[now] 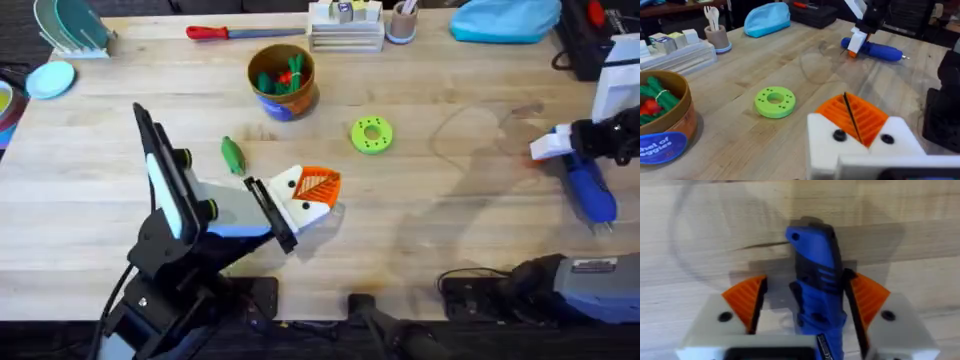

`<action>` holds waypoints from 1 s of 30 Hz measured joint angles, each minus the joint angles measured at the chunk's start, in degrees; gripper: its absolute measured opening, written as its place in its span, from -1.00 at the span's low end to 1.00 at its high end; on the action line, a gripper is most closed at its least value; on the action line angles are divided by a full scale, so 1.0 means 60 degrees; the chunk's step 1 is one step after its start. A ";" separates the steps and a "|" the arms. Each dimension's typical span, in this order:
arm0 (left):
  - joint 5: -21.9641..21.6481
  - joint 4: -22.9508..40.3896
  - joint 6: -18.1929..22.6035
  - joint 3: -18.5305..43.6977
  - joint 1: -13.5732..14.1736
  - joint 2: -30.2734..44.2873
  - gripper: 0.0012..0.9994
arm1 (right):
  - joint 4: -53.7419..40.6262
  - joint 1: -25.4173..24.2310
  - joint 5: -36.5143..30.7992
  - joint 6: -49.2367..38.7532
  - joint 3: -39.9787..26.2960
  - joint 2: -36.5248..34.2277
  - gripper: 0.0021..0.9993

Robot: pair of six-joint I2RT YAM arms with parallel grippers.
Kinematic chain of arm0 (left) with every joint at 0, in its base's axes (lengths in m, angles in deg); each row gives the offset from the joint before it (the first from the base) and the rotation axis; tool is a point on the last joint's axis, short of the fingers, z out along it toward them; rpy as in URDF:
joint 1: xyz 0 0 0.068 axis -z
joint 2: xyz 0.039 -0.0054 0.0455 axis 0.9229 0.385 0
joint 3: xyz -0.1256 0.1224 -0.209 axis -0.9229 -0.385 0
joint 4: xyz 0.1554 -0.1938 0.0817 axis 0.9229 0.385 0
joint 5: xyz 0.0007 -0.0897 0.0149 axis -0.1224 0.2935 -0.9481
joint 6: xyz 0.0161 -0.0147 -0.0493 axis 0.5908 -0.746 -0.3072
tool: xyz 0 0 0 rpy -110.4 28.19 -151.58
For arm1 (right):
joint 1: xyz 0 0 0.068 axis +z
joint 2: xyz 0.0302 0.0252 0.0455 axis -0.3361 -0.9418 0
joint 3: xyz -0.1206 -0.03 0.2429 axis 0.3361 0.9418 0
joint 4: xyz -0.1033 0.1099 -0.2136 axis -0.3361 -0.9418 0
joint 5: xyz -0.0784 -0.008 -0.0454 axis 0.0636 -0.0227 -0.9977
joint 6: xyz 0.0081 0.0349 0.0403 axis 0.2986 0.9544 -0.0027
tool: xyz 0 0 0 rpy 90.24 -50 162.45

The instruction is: Pick up the gripper from the table and insert it into the empty holder that is missing its gripper. Then pick up a screw, insert it into the mounting hole, and use the screwdriver to tighten it. Finally, clean up the table by picking up the vegetable and placing it into the bucket.

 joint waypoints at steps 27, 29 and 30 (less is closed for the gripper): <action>-0.0001 0.0000 0.0000 0.0000 0.0000 0.0000 -0.99 | -0.0099 0.0176 0.0096 0.1780 -0.1638 0.0720 -0.97; -0.0003 0.0000 0.0000 0.0000 0.0000 0.0000 -0.99 | -0.0105 0.0441 0.0152 0.1930 -0.1672 0.1400 -0.97; -0.0002 0.0000 0.0000 0.0000 0.0000 0.0000 -0.99 | -0.0110 0.0628 0.0182 0.2018 -0.1681 0.1815 -0.97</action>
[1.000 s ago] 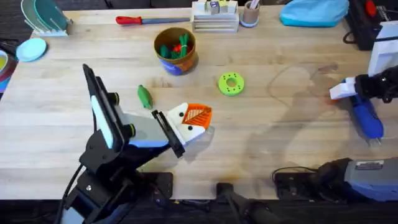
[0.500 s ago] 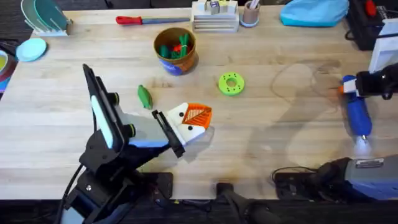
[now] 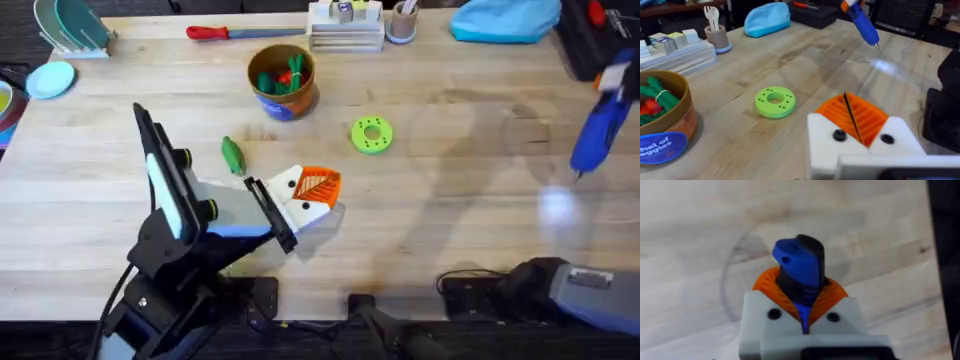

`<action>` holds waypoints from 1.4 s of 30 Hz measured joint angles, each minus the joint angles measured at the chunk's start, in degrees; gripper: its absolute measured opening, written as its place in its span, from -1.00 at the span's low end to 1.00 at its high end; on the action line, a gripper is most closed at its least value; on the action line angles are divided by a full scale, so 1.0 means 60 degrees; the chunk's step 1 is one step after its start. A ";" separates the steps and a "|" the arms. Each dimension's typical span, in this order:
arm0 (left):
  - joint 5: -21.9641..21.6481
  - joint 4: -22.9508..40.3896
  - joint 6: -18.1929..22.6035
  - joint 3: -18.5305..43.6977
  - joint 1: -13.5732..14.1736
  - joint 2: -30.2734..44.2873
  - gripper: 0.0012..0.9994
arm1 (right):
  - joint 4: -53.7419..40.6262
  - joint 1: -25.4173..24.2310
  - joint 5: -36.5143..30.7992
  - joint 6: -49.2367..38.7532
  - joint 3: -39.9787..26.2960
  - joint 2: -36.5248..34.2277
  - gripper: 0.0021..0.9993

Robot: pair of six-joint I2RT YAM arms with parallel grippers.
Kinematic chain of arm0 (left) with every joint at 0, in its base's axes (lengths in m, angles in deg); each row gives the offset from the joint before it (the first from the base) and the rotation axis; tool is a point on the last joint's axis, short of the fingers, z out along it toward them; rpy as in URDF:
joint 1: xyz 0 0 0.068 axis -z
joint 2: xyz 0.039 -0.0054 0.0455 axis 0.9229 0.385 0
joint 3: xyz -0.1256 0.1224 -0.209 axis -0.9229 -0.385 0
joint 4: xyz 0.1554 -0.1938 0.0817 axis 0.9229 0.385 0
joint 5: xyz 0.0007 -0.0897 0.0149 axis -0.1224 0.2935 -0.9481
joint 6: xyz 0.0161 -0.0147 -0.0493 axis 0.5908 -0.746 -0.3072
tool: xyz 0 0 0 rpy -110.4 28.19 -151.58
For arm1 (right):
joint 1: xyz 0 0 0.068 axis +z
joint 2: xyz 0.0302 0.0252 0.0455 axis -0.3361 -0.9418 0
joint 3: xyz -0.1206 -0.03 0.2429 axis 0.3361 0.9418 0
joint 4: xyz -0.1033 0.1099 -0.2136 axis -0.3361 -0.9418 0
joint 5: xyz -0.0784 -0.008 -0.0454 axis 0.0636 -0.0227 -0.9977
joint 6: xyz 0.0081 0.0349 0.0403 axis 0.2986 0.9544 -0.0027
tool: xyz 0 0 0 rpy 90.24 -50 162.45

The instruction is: Pick up the gripper from the table and insert it into the empty holder that is missing its gripper. Then pick up a screw, insert it into the mounting hole, and use the screwdriver to tighten it. Finally, clean up the table by picking up the vegetable and placing it into the bucket.

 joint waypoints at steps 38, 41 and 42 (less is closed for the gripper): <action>-0.0001 0.0000 0.0000 0.0000 0.0000 -0.0004 -0.99 | 0.8431 0.9405 0.3365 0.6880 0.5283 0.8025 -0.97; 0.0002 0.0000 0.0000 0.0000 0.0000 0.0000 -0.99 | 0.9532 1.0474 0.3379 0.6673 0.5283 0.7193 -0.97; -0.0001 0.0000 0.0000 0.0000 0.0000 0.0000 -0.99 | 0.9881 1.0814 0.3391 0.6586 0.5283 0.6908 -0.97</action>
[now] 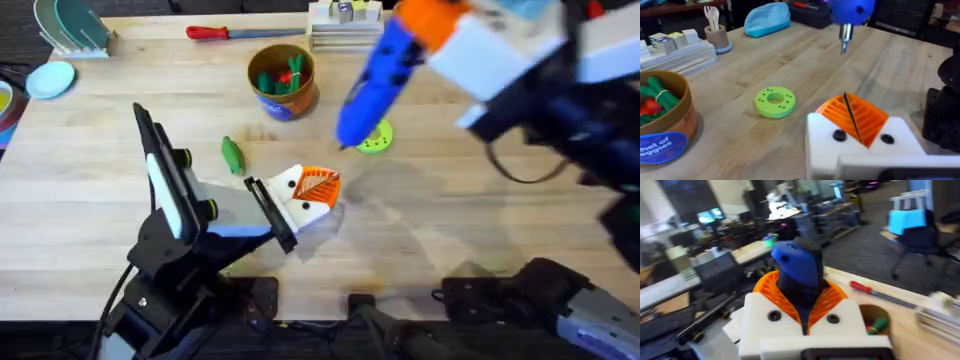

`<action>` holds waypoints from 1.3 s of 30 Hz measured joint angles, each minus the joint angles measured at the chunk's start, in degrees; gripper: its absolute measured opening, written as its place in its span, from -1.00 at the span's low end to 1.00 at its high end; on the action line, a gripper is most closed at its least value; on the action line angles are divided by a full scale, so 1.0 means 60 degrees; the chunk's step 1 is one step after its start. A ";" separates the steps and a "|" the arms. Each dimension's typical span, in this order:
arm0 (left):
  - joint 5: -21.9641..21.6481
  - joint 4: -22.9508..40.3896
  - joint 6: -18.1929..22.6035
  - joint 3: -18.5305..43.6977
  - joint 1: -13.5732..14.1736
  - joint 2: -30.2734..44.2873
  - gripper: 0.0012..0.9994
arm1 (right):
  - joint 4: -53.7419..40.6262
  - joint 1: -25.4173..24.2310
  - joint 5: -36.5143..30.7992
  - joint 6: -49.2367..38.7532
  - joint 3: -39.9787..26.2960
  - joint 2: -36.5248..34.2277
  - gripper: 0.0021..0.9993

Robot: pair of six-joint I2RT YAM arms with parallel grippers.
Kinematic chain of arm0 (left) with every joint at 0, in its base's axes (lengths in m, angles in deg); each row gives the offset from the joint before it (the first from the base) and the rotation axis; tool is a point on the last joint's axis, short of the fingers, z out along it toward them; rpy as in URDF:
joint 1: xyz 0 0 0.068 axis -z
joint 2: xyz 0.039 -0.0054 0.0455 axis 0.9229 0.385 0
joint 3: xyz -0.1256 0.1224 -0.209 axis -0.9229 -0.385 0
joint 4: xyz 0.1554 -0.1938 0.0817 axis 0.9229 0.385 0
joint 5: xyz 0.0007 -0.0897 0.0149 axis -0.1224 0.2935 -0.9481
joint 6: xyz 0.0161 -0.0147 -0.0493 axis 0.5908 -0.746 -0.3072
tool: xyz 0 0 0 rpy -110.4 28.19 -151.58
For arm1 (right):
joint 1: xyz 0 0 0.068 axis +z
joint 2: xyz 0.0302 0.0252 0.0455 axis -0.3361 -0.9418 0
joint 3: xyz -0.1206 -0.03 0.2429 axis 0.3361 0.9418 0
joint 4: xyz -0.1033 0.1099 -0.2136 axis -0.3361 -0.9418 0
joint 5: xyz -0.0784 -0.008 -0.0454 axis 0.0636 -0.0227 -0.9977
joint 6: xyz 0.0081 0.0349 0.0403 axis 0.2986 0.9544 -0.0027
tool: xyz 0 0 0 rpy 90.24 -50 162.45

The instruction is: Pick up the gripper from the table and insert it into the empty holder that is missing its gripper. Then pick up a screw, insert it into the mounting hole, and use the screwdriver to tighten it. Finally, clean up the table by picking up the vegetable and placing it into the bucket.

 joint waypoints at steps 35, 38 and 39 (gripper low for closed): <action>0.0000 0.0000 0.0000 0.0000 0.0000 0.0000 -0.99 | 0.2222 0.2668 -0.0142 -0.2048 0.0000 -0.2110 -0.97; 0.0000 0.0000 0.0000 0.0000 0.0000 0.0000 -0.99 | 0.2189 0.2668 -0.0142 -0.1977 0.0000 -0.2110 -0.97; 0.0003 0.0000 0.0000 0.0000 0.0000 0.0000 -0.99 | 0.2176 0.2668 -0.0143 -0.1941 0.0000 -0.2107 -0.97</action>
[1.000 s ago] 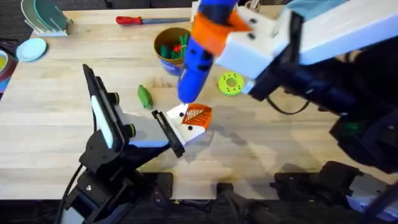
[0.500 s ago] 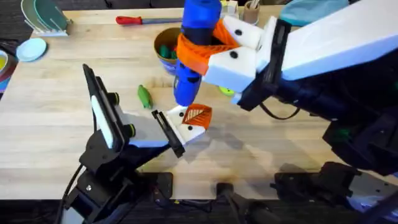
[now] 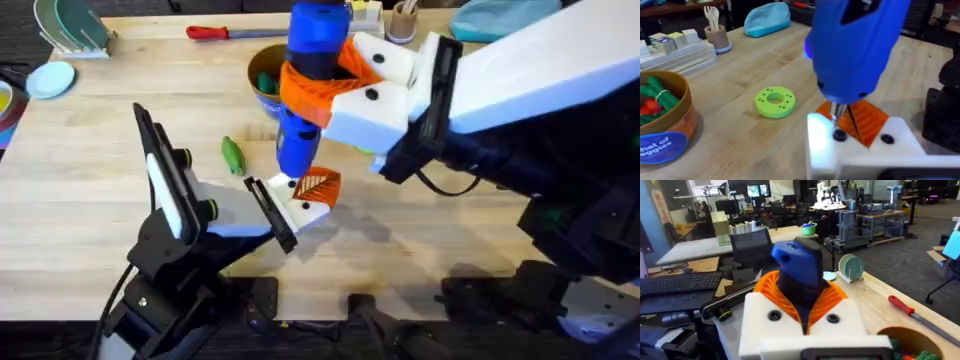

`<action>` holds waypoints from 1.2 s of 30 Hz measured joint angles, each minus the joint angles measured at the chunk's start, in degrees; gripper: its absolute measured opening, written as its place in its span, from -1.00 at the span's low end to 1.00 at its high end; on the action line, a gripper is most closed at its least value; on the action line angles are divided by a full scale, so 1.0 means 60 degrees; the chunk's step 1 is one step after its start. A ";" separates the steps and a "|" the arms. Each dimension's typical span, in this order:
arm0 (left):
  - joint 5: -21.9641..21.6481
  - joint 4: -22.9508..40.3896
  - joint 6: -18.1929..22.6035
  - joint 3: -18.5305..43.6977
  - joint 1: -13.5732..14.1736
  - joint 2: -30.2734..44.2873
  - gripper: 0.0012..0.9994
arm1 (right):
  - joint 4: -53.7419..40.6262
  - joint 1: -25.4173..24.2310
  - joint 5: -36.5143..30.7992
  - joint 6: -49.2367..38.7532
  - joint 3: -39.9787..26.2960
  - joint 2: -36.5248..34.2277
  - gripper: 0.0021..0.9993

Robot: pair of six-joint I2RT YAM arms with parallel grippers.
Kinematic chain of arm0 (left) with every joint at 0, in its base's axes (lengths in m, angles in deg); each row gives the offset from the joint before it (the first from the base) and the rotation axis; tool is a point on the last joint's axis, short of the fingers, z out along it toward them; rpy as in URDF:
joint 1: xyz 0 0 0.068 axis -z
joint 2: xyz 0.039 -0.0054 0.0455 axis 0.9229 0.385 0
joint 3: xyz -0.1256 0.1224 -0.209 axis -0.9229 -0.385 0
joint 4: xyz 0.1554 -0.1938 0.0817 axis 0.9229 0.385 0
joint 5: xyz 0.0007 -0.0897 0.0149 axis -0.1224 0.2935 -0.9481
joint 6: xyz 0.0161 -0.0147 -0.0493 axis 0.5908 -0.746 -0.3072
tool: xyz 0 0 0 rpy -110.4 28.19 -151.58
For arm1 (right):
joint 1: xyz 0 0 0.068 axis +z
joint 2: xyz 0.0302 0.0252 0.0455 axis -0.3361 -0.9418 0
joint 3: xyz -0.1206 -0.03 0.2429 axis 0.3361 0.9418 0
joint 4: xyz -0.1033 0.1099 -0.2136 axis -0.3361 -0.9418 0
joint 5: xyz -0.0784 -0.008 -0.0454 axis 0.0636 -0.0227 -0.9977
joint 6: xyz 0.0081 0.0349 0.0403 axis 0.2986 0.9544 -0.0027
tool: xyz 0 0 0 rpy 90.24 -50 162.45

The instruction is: Pick up the gripper from the table and insert it into the empty holder that is missing its gripper. Then pick up a screw, insert it into the mounting hole, and use the screwdriver to tighten it. Finally, clean up the table by picking up the vegetable and placing it into the bucket.

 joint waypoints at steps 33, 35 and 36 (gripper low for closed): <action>-0.0003 0.0000 -0.0002 0.0000 0.0000 0.0000 -0.99 | -0.0319 0.0000 -0.0143 0.0499 0.0000 -0.0011 -0.97; -0.0003 0.0000 -0.0004 0.0000 0.0000 0.0000 -0.99 | -0.0326 0.0000 -0.0182 0.0502 0.0000 -0.0011 -0.97; -0.0003 0.0000 -0.0004 0.0000 0.0000 0.0000 -0.99 | -0.0338 0.0000 -0.0201 0.0502 0.0000 -0.0011 -0.97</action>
